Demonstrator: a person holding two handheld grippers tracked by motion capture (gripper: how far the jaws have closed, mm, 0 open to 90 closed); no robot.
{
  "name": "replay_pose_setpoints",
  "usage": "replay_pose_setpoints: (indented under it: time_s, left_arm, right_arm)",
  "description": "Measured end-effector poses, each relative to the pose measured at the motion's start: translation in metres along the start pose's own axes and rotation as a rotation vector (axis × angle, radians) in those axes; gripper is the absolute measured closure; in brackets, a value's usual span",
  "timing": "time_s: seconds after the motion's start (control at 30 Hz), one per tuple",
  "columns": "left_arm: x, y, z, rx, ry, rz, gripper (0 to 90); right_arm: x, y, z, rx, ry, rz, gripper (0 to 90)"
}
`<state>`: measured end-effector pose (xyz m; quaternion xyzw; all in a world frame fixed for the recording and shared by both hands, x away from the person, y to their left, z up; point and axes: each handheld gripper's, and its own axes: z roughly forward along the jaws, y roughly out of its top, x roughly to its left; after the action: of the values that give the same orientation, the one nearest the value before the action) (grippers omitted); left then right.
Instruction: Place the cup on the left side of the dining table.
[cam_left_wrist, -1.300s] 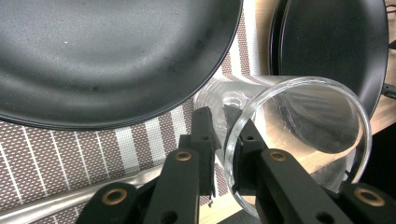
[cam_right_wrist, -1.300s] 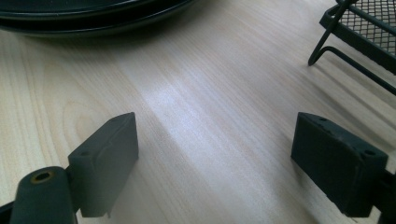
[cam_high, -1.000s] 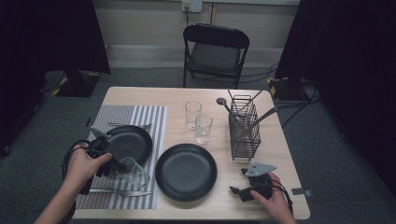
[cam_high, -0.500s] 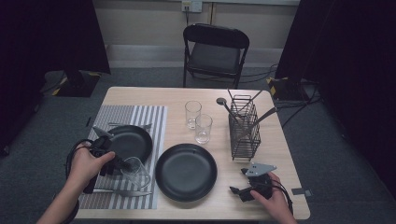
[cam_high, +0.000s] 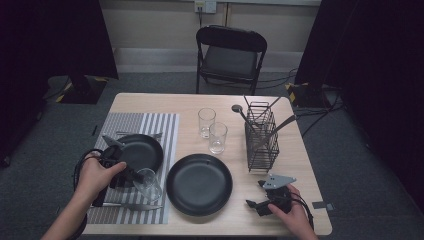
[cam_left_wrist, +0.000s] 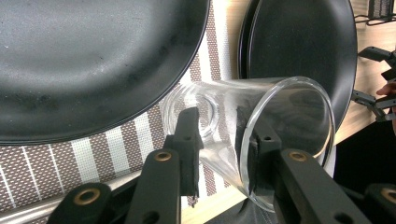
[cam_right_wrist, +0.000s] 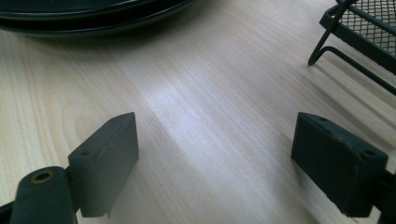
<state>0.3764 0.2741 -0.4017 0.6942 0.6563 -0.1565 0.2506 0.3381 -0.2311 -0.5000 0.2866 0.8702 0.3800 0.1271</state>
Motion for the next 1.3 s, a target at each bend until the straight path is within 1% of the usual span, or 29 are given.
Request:
replay_pose_setpoints:
  time_s: [0.03, 0.1, 0.13, 0.2, 0.23, 0.27, 0.3, 0.33, 0.37, 0.4, 0.43, 0.47, 0.63, 0.67, 0.7, 0.73, 0.77, 0.8, 0.83, 0.87, 0.9, 0.93, 1.0, 1.03, 1.07, 1.1, 1.2, 1.27, 1.3]
  left_arm:
    - [0.0, 0.0, 0.001, -0.002, -0.011, -0.004, 70.1]
    - [-0.001, 0.0, 0.001, 0.0, -0.01, -0.006, 69.9]
    - [0.0, 0.0, 0.0, 0.007, -0.013, 0.006, 69.8]
    - [-0.002, 0.0, 0.001, 0.007, -0.015, -0.003, 69.3]
    - [-0.001, 0.0, 0.001, 0.016, -0.022, 0.007, 68.8]
    - [-0.002, 0.0, 0.001, 0.007, -0.006, 0.007, 68.6]
    - [-0.004, 0.0, 0.002, 0.006, -0.011, 0.002, 68.6]
    - [-0.004, 0.0, 0.001, 0.008, -0.008, 0.009, 68.2]
    - [-0.006, 0.0, 0.002, 0.003, -0.011, 0.003, 67.9]
    - [-0.006, 0.0, 0.001, 0.007, -0.006, 0.009, 68.2]
    - [-0.005, 0.001, 0.001, 0.013, -0.007, 0.024, 68.4]
    - [-0.005, 0.001, 0.001, 0.016, -0.007, 0.028, 68.5]
    - [-0.007, 0.001, -0.001, 0.02, -0.011, 0.02, 67.0]
    - [-0.007, 0.001, -0.001, 0.016, -0.015, 0.012, 66.5]
    - [-0.007, 0.001, -0.002, 0.031, -0.017, 0.034, 66.0]
    - [-0.009, 0.001, -0.002, 0.017, -0.006, 0.016, 65.6]
    - [-0.01, 0.001, -0.002, 0.018, -0.007, 0.027, 65.4]
    - [-0.011, 0.002, -0.002, 0.007, -0.002, 0.021, 65.3]
    - [-0.011, 0.002, -0.003, 0.006, -0.014, 0.024, 64.8]
    - [-0.012, 0.003, -0.005, 0.009, -0.004, 0.031, 64.4]
    - [-0.012, 0.003, -0.006, 0.018, -0.007, 0.033, 64.4]
    - [-0.013, 0.004, -0.007, 0.019, 0.001, 0.038, 64.1]
    - [-0.015, 0.004, -0.008, 0.023, 0.0, 0.046, 63.1]
    - [-0.016, 0.004, -0.008, 0.02, 0.004, 0.043, 62.7]
    - [-0.017, 0.005, -0.009, 0.021, -0.002, 0.043, 61.8]
    - [-0.017, 0.005, -0.01, 0.036, -0.004, 0.044, 60.8]
    - [-0.018, 0.006, -0.012, 0.038, -0.007, 0.052, 59.8]
    - [-0.019, 0.007, -0.014, 0.04, -0.002, 0.053, 57.9]
    - [-0.019, 0.007, -0.014, 0.041, -0.006, 0.056, 56.7]
  right_arm:
    - [0.0, 0.0, 0.0, 0.0, 0.0, 0.0, 13.9]
    - [0.0, 0.0, 0.0, 0.0, 0.0, 0.0, 13.9]
    - [0.0, 0.0, 0.0, 0.0, 0.0, 0.0, 14.0]
    - [0.0, 0.0, 0.0, 0.0, 0.0, 0.0, 13.9]
    - [0.0, 0.0, 0.0, 0.0, 0.0, 0.0, 13.9]
    - [0.0, 0.0, 0.0, 0.0, 0.0, 0.0, 13.9]
    - [0.0, 0.0, 0.0, 0.0, 0.0, 0.0, 13.9]
    - [0.0, 0.0, 0.0, 0.0, 0.0, 0.0, 13.9]
    - [0.0, 0.0, 0.0, 0.0, 0.0, 0.0, 13.9]
    - [0.0, 0.0, 0.0, 0.0, 0.0, 0.0, 13.9]
    - [0.0, 0.0, 0.0, 0.0, 0.0, 0.0, 13.9]
    - [0.0, 0.0, 0.0, 0.0, 0.0, 0.0, 13.9]
    - [0.0, 0.0, 0.0, 0.0, 0.0, 0.0, 13.9]
    - [0.0, 0.0, 0.0, 0.0, 0.0, 0.0, 13.9]
    - [0.0, 0.0, 0.0, 0.0, 0.0, 0.0, 14.0]
    - [0.0, 0.0, 0.0, 0.0, 0.0, 0.0, 13.9]
    - [0.0, 0.0, 0.0, 0.0, 0.0, -0.001, 13.9]
    - [0.0, 0.0, 0.0, 0.0, 0.0, -0.001, 13.9]
    - [0.0, 0.0, 0.0, 0.0, 0.0, -0.001, 13.9]
    - [0.0, 0.0, 0.0, 0.0, 0.0, 0.0, 13.9]
    - [0.0, 0.0, 0.0, 0.0, 0.0, -0.001, 14.0]
    - [0.0, 0.0, 0.0, 0.0, 0.0, 0.0, 13.9]
    - [0.0, 0.0, 0.0, 0.0, 0.0, -0.001, 13.9]
    - [0.0, 0.0, 0.0, 0.0, 0.0, 0.0, 13.9]
    - [0.0, 0.0, 0.0, 0.0, 0.0, -0.001, 13.9]
    - [0.0, 0.0, 0.0, 0.0, 0.0, 0.0, 13.9]
    - [0.0, 0.0, 0.0, 0.0, 0.0, 0.0, 13.9]
    - [0.0, 0.0, 0.0, 0.0, 0.0, 0.0, 13.9]
    - [0.0, 0.0, 0.0, 0.0, 0.0, 0.0, 13.9]
